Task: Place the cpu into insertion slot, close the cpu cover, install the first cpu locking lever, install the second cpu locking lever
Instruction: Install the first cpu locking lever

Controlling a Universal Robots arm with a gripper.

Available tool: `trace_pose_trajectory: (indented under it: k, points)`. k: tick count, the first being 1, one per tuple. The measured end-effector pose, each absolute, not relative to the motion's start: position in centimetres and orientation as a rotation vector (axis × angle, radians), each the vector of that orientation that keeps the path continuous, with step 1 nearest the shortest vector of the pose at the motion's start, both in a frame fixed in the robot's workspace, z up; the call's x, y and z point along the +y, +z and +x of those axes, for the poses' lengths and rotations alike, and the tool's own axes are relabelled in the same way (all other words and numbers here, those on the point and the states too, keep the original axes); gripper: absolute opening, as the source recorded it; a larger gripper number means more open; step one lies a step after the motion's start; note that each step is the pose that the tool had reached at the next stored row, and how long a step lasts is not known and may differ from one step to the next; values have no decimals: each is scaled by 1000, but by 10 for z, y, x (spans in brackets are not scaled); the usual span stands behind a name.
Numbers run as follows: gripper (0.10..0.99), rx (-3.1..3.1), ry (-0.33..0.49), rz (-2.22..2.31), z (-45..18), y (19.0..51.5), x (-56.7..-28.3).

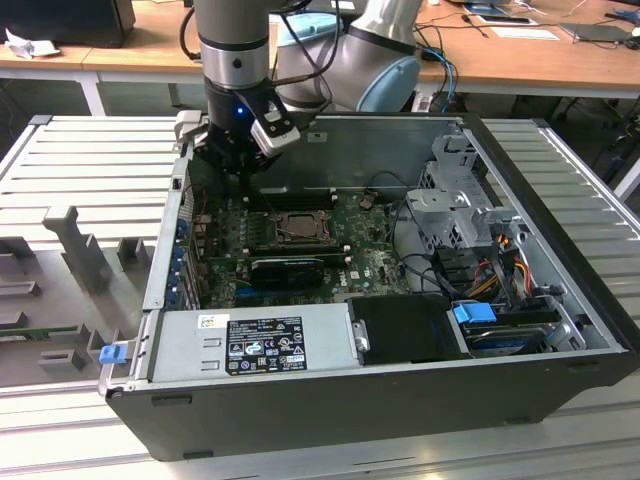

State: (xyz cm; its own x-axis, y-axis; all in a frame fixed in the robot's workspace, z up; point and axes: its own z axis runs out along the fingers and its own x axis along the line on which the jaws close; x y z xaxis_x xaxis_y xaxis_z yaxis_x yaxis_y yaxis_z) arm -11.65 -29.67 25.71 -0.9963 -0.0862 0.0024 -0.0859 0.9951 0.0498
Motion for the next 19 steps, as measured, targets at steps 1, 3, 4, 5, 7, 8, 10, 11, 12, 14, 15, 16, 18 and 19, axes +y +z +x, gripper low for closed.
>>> trace_pose_trajectory:
  k: [1, 3, 4, 5, 7, 8, 10, 11, 12, 14, 15, 16, 18, 19]
  points:
    - [106, -3133, -78, 135, -116, 256, -293]
    - [106, -3133, -78, 135, -112, 256, -289]
    - [106, -3133, -78, 135, -108, 255, -289]
    - [106, -3133, -78, 135, -106, 255, -289]
    - [106, -3133, -76, 135, -105, 255, -289]
    - [106, -3133, -75, 135, -104, 255, -289]
    - [106, -3133, -74, 135, -103, 255, -289]
    - [106, -3133, -74, 135, -103, 255, -289]
    - [106, -3133, -74, 135, -102, 255, -289]
    - [106, -3133, -74, 135, -100, 255, -289]
    - [106, -3133, -74, 135, -99, 255, -289]
    - [106, -3133, -74, 135, -98, 255, -289]
    - [106, -3133, -74, 135, -97, 255, -289]
    - [106, -3133, -74, 135, -96, 255, -289]
